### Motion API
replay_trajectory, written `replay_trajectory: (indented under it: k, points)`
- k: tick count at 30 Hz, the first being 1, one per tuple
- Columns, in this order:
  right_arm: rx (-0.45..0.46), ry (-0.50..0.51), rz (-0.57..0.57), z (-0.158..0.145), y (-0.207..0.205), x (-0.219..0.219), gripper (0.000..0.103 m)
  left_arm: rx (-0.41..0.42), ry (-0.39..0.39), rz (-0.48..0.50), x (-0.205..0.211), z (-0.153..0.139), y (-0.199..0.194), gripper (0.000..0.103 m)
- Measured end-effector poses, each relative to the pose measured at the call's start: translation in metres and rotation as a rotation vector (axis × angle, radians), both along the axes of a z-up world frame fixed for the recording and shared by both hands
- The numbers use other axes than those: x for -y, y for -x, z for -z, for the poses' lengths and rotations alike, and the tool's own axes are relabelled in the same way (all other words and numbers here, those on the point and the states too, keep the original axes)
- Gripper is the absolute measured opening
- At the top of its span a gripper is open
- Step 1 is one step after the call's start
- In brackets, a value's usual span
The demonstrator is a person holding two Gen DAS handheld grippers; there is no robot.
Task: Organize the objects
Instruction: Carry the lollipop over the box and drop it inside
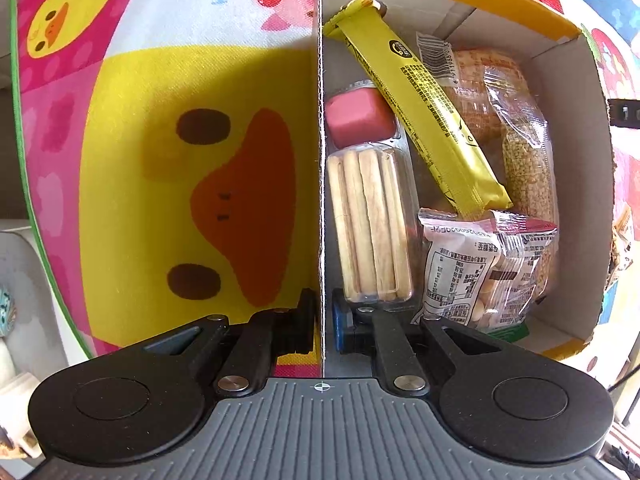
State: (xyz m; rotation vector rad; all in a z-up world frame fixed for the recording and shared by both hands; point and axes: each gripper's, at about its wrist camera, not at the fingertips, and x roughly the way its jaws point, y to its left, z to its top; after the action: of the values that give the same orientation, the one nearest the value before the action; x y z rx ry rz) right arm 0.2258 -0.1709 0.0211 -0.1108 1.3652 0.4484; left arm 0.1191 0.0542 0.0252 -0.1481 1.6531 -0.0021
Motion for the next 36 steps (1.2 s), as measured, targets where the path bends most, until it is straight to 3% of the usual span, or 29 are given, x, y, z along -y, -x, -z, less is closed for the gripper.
replay_trajectory:
  k: [5,12,21,23,25,26,31,33,36]
  points:
    - [-0.011,0.026,-0.04,-0.002,0.022,0.0,0.044,0.013,0.022,0.006,-0.005,-0.005,0.004,0.011]
    - [-0.056,0.008,0.034,-0.011,0.052,0.017,0.011,0.024,0.042,0.051,-0.011,-0.005,0.007,0.011]
    - [-0.014,-0.04,0.108,-0.062,0.089,0.027,0.011,0.025,0.075,0.103,-0.016,0.0,0.013,0.011]
    - [0.001,-0.035,0.111,-0.063,0.094,0.029,0.02,0.03,0.081,0.1,-0.018,0.0,0.013,0.011]
    - [0.017,-0.022,0.119,-0.057,0.098,0.029,0.056,0.039,0.088,0.079,-0.022,0.001,0.015,0.011]
    - [0.026,-0.021,0.123,-0.051,0.1,0.029,0.061,0.045,0.091,0.066,-0.025,0.002,0.017,0.012]
    - [0.135,0.001,0.115,-0.017,0.113,0.016,0.061,0.089,0.087,-0.001,-0.032,0.005,0.026,0.012]
    - [0.206,0.042,0.089,-0.006,0.124,0.01,0.062,0.113,0.084,-0.005,-0.031,0.005,0.031,0.012]
    - [0.241,0.055,0.098,0.004,0.136,0.013,0.059,0.123,0.089,0.008,-0.033,0.005,0.036,0.012]
